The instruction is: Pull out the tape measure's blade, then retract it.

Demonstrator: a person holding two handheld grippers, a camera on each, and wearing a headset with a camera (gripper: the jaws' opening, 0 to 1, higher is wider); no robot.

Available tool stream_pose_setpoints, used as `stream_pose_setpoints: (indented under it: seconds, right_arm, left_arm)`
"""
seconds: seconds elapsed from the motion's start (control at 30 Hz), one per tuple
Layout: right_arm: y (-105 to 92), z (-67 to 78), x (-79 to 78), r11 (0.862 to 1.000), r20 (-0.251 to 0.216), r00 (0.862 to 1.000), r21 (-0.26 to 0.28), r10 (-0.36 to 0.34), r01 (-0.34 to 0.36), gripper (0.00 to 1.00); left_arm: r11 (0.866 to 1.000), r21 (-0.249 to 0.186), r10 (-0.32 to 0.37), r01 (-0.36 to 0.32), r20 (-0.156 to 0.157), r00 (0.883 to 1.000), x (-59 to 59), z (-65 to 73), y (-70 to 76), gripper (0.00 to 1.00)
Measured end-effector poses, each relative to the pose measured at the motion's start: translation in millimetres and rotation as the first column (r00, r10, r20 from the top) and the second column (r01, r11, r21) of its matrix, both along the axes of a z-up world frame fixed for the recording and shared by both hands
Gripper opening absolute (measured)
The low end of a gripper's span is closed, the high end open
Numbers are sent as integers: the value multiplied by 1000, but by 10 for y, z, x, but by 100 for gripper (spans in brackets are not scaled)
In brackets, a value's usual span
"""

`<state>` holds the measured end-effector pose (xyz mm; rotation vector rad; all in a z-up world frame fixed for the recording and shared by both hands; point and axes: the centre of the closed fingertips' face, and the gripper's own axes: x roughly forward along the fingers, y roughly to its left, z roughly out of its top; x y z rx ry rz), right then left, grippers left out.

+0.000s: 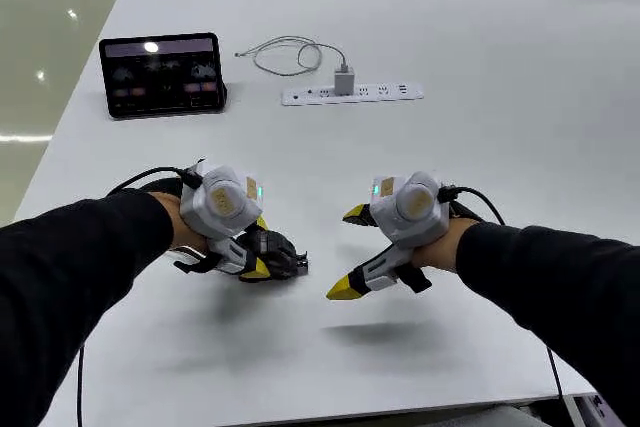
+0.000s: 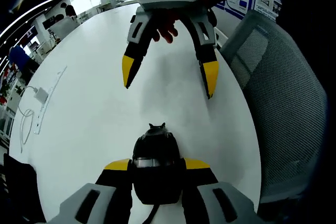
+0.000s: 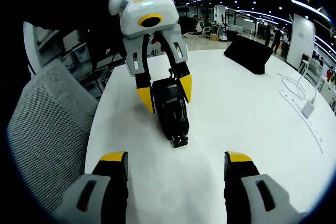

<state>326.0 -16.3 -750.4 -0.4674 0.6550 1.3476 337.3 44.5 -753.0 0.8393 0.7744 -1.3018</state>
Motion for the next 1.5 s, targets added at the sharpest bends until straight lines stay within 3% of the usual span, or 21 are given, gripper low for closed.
stream_pose_setpoints:
  seconds: [0.1,0.17,0.3,0.47,0.6,0.73,0.8,0.9,1.1,1.13,1.23,1.33,1.37,1.43,1.5]
  right_arm:
    - [107,-29,2,999,22,999,-20,39,-38,66]
    - [145,-83,17,995,53,995,-52,87,-84,57]
    - [213,-161,-10,991,37,993,-78,111,-108,46]
    - [302,-222,59,988,53,991,-103,123,-117,30]
    - [314,-303,57,970,66,980,-167,187,-174,28]
    - [367,-332,92,969,67,980,-171,190,-176,23]
    - [389,-333,113,962,111,968,-186,225,-202,20]
    - [387,-394,87,953,91,966,-211,242,-219,15]
    - [397,-409,81,942,103,956,-231,274,-245,13]
    - [396,-410,83,944,90,961,-231,263,-237,13]
    - [395,-412,72,937,87,956,-240,279,-252,13]
    - [396,-420,64,928,78,952,-262,295,-266,12]
    - [399,-425,67,928,79,952,-260,296,-267,12]
    - [385,-423,67,939,43,965,-246,260,-242,10]
    - [375,-421,68,930,59,957,-258,285,-261,10]
  left_arm:
    - [1000,-13,4,-4,-8,1000,1,-6,-4,32]
    - [1000,-19,0,0,-3,1000,-10,-8,-8,31]
    - [1000,-23,12,-12,-6,1000,-7,-11,-10,31]
    - [1000,-26,14,-14,3,1000,-26,-3,-15,31]
    - [998,-45,34,-34,-6,999,-17,1,-13,31]
    - [999,-42,33,-33,-11,999,-20,2,-13,31]
    - [998,-43,34,-34,-14,999,-21,5,-14,31]
    - [998,-48,39,-40,-18,999,-9,3,-10,31]
    - [998,-42,39,-40,-23,999,-3,1,-6,31]
    - [998,-45,36,-37,-24,999,-3,2,-5,31]
    - [997,-67,34,-36,-37,999,-3,10,-1,31]
    - [998,-50,23,-24,-28,999,-20,8,-16,31]
    - [999,-47,23,-25,-27,999,-20,8,-15,31]
    - [999,-43,25,-26,-29,999,-12,7,9,31]
    - [998,-46,28,-30,-33,999,-18,13,9,31]
